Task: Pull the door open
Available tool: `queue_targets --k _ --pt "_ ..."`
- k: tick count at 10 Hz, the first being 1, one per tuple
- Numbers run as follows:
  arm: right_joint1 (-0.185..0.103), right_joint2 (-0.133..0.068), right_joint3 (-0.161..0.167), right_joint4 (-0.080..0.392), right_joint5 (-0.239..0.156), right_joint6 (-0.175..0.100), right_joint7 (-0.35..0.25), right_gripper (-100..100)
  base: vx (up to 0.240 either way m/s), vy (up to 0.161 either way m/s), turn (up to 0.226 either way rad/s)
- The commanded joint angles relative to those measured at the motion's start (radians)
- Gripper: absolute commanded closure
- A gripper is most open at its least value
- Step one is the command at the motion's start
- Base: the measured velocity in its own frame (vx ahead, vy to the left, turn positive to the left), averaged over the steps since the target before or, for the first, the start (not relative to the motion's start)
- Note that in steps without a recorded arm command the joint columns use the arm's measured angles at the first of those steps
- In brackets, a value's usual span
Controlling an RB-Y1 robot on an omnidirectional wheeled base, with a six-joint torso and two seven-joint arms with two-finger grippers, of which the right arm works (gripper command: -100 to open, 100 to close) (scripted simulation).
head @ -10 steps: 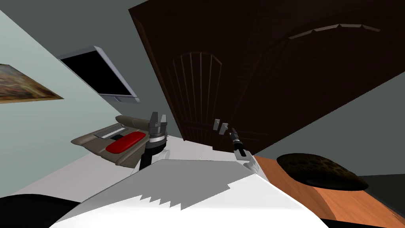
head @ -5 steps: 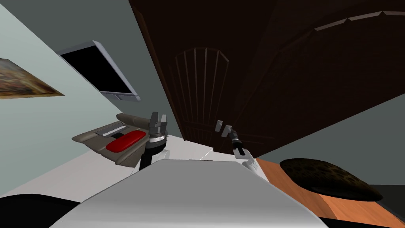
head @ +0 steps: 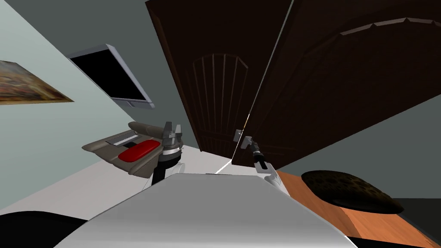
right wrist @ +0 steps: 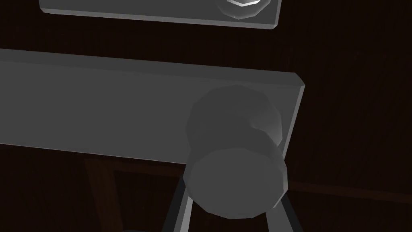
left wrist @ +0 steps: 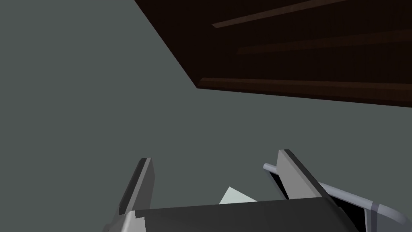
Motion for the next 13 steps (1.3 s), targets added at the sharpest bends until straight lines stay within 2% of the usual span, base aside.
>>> queue_targets --k 1,2,3,9,10,13 --pt "0.022 -0.009 0.004 -0.003 0.003 0.005 -0.012 100 -0.204 -0.046 -0.004" --pt "0.026 -0.016 0.013 -0.006 0.006 0.001 -0.022 100 -0.200 -0.044 0.040" --pt "0.025 -0.014 0.019 -0.016 0.008 0.001 -0.025 -100 -0.196 0.004 0.053" --pt "0.045 -0.025 0.067 -0.058 0.024 -0.009 -0.070 -100 -0.193 0.024 0.036" --pt "0.048 -0.023 0.064 -0.061 0.023 -0.006 -0.065 -100 -0.087 0.007 0.002" --pt "0.032 -0.015 0.053 -0.038 0.015 -0.007 -0.046 -100 0.159 -0.052 0.008"
